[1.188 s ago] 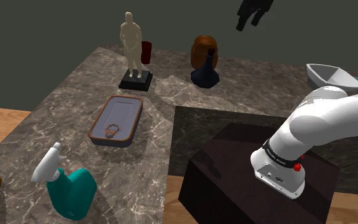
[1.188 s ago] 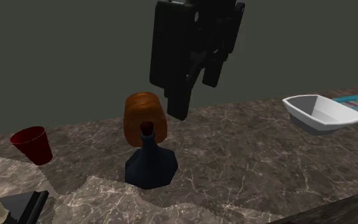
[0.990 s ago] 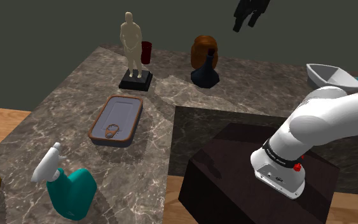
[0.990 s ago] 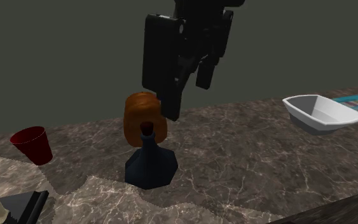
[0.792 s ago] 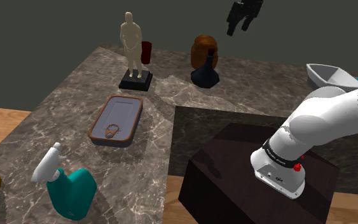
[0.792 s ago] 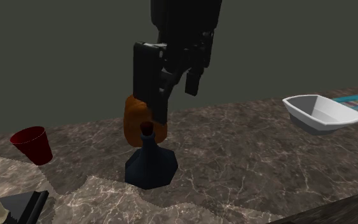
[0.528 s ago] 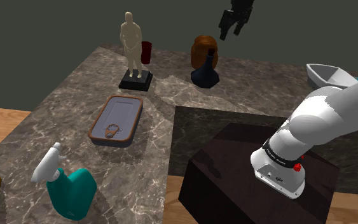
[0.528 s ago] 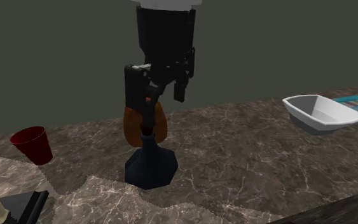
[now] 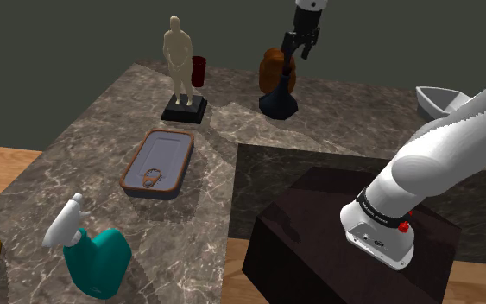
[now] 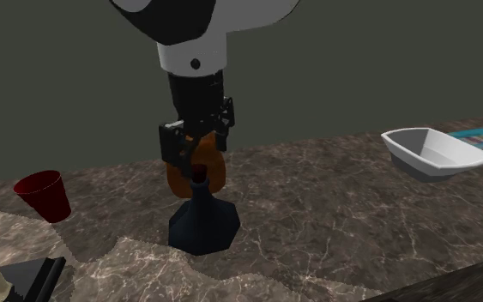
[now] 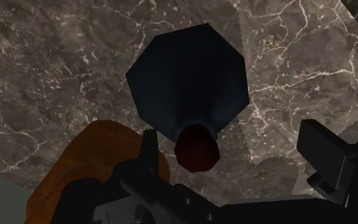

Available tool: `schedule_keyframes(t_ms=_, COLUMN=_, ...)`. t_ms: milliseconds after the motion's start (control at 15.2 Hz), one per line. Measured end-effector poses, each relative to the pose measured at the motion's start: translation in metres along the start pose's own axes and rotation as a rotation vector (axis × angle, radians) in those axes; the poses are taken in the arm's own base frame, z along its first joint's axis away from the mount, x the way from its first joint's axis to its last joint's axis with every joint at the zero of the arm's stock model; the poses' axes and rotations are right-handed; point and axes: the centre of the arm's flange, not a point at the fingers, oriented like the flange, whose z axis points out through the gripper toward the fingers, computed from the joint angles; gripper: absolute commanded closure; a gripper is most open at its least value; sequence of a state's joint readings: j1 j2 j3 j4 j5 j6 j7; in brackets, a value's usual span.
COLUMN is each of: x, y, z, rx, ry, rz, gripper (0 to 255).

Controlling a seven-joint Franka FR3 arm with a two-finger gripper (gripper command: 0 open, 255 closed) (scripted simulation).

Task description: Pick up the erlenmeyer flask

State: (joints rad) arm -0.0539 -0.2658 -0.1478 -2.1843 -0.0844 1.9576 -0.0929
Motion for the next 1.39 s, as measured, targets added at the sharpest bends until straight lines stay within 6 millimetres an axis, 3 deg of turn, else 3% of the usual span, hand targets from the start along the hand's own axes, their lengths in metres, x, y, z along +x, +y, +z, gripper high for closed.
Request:
schedule_keyframes(t_ms=198, x=0.023, y=0.011, z=0.025, rx=-0.002, ry=-0.018, rz=0.004, gripper=0)
schedule_keyframes(t_ms=726, x=0.027, y=0.014, z=0.066, rx=-0.003, ry=-0.021, rz=0.005, gripper=0)
schedule_keyframes(t_ms=792, x=0.027, y=0.013, z=0.068, rx=-0.003, ry=-0.021, rz=0.005, gripper=255)
schedule_keyframes(t_ms=1386, x=0.026, y=0.013, z=0.069, rx=-0.003, ry=-0.019, rz=0.004, gripper=255)
